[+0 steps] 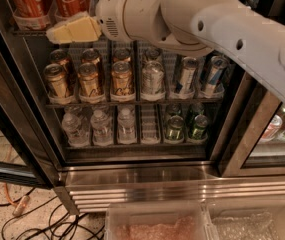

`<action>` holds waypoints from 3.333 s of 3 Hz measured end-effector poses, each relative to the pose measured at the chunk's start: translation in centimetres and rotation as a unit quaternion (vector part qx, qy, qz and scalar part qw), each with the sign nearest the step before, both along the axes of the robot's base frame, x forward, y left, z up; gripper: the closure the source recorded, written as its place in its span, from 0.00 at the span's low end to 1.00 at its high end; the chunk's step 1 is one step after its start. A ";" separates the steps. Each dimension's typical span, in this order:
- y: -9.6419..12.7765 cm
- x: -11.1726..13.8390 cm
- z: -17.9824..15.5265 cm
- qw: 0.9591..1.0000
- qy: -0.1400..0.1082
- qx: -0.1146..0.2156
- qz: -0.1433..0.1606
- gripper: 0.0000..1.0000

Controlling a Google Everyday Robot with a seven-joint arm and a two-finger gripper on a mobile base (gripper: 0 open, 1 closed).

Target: Pick coke can from top shelf of fridge

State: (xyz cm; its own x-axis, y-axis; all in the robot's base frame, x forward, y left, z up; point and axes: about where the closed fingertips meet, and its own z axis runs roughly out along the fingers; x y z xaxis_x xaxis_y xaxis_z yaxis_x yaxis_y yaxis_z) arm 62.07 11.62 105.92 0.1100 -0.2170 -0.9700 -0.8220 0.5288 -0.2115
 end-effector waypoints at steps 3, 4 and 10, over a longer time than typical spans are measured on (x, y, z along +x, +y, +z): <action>1.7 2.3 1.5 0.999 -0.020 0.034 -0.003 0.18; 1.8 2.3 0.9 0.999 -0.013 0.036 -0.003 0.19; 1.4 4.4 0.1 0.998 0.000 0.063 -0.020 0.30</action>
Offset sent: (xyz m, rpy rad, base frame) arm 0.0305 0.0181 0.0196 0.0891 -0.0541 -0.0087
